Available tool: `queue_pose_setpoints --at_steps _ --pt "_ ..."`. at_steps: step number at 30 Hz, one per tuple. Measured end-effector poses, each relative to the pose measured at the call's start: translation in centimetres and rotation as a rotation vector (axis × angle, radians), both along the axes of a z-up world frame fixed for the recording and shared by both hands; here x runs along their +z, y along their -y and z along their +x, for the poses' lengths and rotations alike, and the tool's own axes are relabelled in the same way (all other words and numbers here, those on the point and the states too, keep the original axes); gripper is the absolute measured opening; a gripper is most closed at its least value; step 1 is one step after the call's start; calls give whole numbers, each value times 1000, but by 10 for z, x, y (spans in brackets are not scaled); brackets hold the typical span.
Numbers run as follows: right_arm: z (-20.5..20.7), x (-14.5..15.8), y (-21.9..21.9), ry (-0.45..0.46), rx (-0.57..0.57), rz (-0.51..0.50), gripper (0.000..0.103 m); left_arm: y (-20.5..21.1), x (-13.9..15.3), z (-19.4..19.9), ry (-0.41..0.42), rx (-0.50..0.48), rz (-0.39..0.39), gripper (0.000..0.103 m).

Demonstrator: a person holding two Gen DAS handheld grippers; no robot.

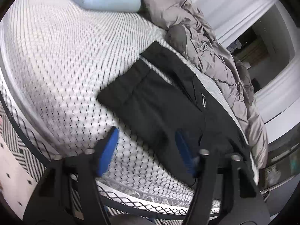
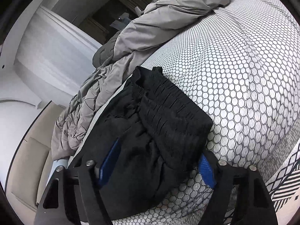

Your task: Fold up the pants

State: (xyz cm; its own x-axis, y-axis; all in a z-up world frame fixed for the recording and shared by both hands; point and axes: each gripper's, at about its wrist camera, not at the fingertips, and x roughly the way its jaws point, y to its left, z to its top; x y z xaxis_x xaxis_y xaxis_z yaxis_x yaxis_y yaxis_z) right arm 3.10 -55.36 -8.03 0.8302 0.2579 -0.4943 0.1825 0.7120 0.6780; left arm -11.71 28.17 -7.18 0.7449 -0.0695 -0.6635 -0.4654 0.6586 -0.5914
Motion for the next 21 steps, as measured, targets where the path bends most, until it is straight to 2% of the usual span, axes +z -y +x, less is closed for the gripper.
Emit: queue_pose_setpoints --at_steps 2,4,6,8,10,11,13,14,16,21 --pt "-4 1 -3 0 11 -8 72 8 -10 4 1 -23 -17 52" --pt "-10 0 -5 1 24 -16 72 12 -13 14 7 -24 1 52" --pt "-11 0 -7 -1 37 -27 72 11 -13 28 39 -12 -15 46" --pt "-10 -1 -8 -7 33 -22 73 6 -17 46 28 19 -53 44" --pt "-3 -2 -8 -3 22 0 73 4 -19 57 25 36 -55 19" --pt "0 -3 -8 -1 14 11 72 4 -20 58 15 36 -34 1" --pt "5 -5 -9 -14 -12 13 43 1 -21 58 39 40 -42 1" --pt "7 -6 -9 -39 -33 -17 16 0 -21 50 49 46 -44 1" --pt "0 -8 -6 -30 -40 0 13 -1 -24 38 49 47 -30 1" --pt "-38 -9 -7 -5 -38 -21 12 1 -23 18 43 23 0 1"
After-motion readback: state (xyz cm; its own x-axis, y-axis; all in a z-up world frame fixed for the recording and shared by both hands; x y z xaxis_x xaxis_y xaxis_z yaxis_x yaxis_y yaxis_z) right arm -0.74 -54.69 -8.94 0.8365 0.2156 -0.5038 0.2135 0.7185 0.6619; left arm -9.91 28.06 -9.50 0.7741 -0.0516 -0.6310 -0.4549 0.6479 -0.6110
